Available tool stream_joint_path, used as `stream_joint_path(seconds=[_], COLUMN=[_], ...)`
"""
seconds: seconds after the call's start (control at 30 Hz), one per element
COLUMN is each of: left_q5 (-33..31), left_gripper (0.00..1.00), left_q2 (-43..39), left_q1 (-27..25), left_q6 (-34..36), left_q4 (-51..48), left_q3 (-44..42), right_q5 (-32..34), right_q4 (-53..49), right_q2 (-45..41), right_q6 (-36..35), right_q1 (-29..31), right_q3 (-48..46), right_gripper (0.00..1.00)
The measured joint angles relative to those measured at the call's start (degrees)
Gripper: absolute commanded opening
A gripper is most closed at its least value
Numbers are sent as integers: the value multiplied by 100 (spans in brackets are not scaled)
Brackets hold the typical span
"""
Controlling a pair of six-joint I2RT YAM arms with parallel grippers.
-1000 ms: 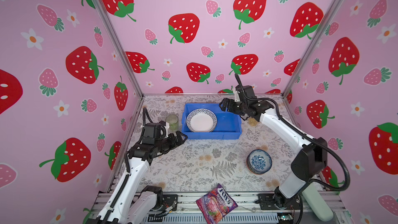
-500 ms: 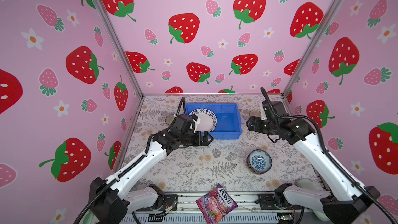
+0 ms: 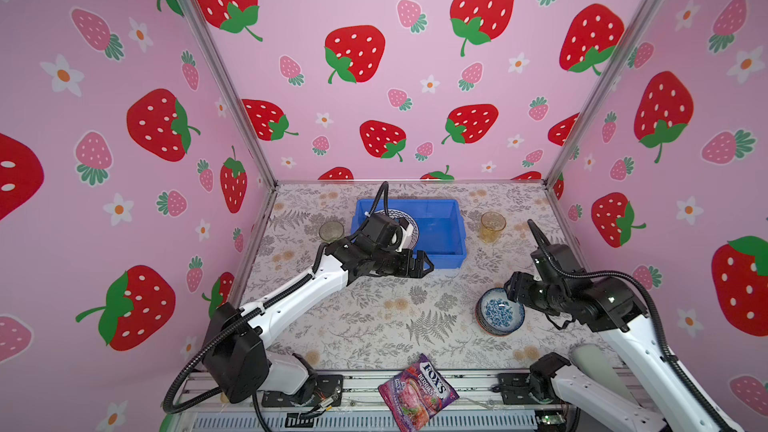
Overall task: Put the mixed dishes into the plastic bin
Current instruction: 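Grip the blue-floral bowl rim atop the bowl stack with the right gripper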
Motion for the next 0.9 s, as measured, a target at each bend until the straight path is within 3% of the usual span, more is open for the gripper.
stream_joint_path(seconds=[0.5,0.67,0.9], left_q5=[131,144,144], left_gripper=[99,99,99], left_q2=[264,269,269], left_q1=[-111,-111,-111], left_q6=[79,98,101], left_q4=[76,74,72], left_q3=[133,164,164], right_q5=[85,50,-173], right_q4=[-79,39,256], right_q2=[-313,-350,-413], right_q6=[225,240,136], right_q1=[-52,-136,-393], right_q3=[-1064,-1276,-1576], right_gripper=[53,52,43])
